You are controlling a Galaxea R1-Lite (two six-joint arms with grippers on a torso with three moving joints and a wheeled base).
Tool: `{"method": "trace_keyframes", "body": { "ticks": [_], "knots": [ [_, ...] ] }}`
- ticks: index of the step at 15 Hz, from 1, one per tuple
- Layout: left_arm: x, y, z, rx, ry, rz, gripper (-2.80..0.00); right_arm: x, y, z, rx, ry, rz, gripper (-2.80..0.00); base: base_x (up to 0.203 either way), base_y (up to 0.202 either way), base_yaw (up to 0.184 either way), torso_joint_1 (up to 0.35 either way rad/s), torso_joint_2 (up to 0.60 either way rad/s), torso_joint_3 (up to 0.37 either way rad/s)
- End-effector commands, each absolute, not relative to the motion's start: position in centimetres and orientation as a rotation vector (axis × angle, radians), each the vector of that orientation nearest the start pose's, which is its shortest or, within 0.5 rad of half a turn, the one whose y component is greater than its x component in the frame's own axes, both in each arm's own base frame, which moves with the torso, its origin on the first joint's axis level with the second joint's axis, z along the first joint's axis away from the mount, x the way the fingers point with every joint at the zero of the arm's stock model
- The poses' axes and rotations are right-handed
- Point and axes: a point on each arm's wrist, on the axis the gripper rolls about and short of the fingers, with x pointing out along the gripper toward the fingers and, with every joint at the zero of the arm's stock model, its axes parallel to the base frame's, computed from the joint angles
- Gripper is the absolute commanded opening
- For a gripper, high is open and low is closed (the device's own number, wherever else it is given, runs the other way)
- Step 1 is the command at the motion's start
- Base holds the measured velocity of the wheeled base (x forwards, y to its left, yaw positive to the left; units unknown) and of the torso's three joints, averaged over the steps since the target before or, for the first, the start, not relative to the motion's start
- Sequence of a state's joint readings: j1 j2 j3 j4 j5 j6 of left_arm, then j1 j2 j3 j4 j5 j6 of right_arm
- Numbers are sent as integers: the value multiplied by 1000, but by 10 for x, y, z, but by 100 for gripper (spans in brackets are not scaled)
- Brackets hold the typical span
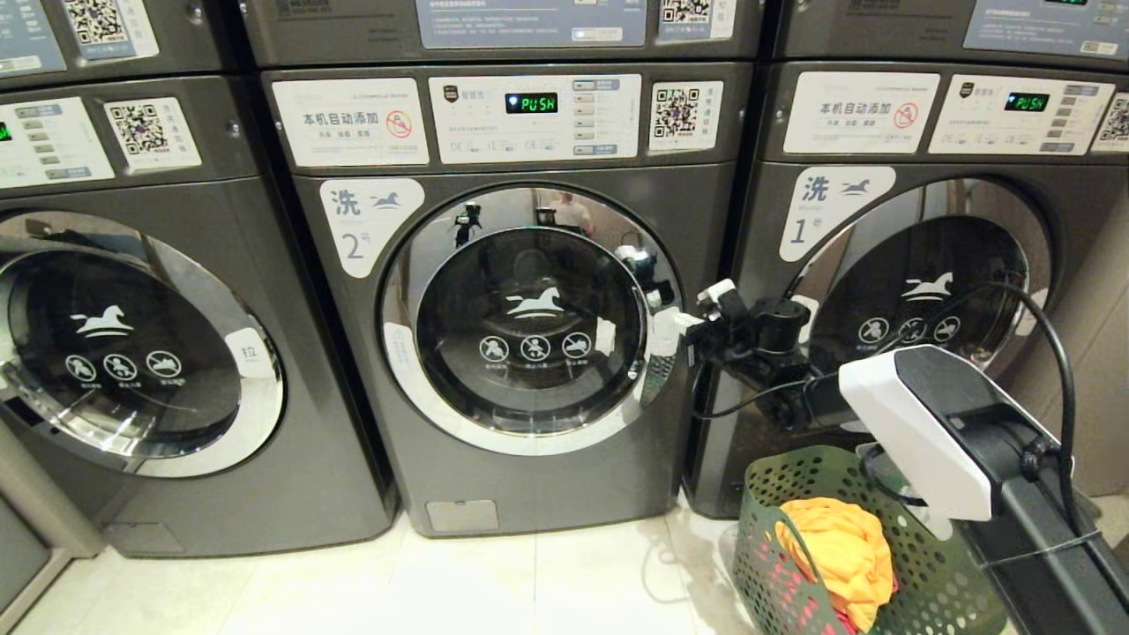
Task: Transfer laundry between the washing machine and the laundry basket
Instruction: Press the washing machine door tightly with the right hand
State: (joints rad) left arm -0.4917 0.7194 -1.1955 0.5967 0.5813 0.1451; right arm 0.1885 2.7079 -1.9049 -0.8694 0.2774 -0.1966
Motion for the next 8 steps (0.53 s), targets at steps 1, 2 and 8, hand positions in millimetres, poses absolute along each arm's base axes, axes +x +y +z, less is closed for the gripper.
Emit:
{"method": "trace_keyframes", "body": {
  "ticks": [1, 2, 8],
  "knots": [
    [-36, 33, 311, 237, 163, 67, -280, 545, 111, 35, -198, -99, 460, -280, 0, 0, 0, 0, 0, 0],
    [-41, 35, 305, 243, 175, 48, -280, 546, 111, 30, -198, -91, 460, -280, 0, 0, 0, 0, 0, 0],
    [-58, 44, 279, 253, 174, 44, -280, 546, 116, 14, -192, -64, 424, -280, 0, 0, 0, 0, 0, 0]
  ]
}}
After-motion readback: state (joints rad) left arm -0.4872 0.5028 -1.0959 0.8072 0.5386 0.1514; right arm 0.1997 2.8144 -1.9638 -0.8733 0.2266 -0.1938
